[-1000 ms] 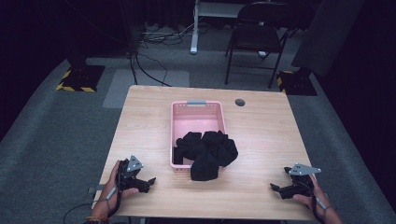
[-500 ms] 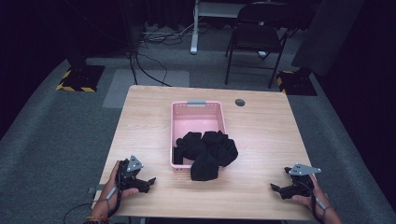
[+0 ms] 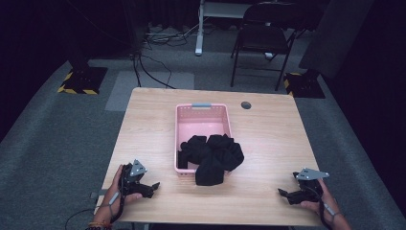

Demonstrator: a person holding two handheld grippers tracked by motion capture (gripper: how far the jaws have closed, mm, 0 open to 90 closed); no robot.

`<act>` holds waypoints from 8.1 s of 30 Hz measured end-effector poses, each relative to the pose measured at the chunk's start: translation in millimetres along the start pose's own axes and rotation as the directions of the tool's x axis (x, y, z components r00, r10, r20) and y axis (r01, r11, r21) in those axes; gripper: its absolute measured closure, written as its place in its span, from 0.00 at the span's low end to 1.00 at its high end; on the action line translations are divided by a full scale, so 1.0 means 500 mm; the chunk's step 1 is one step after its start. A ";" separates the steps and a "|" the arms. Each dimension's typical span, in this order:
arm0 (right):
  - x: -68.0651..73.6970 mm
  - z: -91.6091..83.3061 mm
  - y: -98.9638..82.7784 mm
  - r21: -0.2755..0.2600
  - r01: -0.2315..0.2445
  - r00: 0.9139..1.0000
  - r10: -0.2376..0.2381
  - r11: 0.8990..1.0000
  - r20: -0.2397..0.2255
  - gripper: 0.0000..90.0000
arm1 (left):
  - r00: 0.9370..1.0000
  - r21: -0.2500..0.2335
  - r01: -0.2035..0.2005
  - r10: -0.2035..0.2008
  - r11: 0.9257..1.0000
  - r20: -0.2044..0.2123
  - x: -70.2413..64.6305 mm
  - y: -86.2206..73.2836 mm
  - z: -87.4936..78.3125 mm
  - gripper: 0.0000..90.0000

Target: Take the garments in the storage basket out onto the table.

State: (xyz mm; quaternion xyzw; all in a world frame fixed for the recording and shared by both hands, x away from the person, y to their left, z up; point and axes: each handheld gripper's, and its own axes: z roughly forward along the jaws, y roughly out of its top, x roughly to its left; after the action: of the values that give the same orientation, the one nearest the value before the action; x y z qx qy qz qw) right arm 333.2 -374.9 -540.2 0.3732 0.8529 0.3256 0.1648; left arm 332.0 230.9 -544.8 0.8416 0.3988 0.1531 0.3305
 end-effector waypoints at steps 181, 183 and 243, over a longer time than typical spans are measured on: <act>0.278 0.129 0.511 0.051 0.461 0.868 -0.438 0.886 -0.233 0.04 | 1.000 0.001 -0.002 0.002 1.000 0.000 0.000 0.000 0.000 0.00; 0.279 0.133 0.514 0.059 0.463 0.868 -0.439 0.884 -0.232 0.04 | 1.000 0.001 -0.002 0.002 1.000 0.000 0.000 0.000 0.000 0.00; 0.282 0.161 0.511 -0.034 0.465 0.881 -0.466 0.885 -0.082 0.61 | 1.000 0.000 0.000 0.000 1.000 0.000 0.000 0.000 0.000 0.00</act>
State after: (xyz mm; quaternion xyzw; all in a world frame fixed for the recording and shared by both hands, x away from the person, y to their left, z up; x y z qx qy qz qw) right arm 416.4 -105.0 -431.3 0.1417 0.9218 0.2984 0.2029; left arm 332.0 230.9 -544.8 0.8416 0.3987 0.1533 0.3304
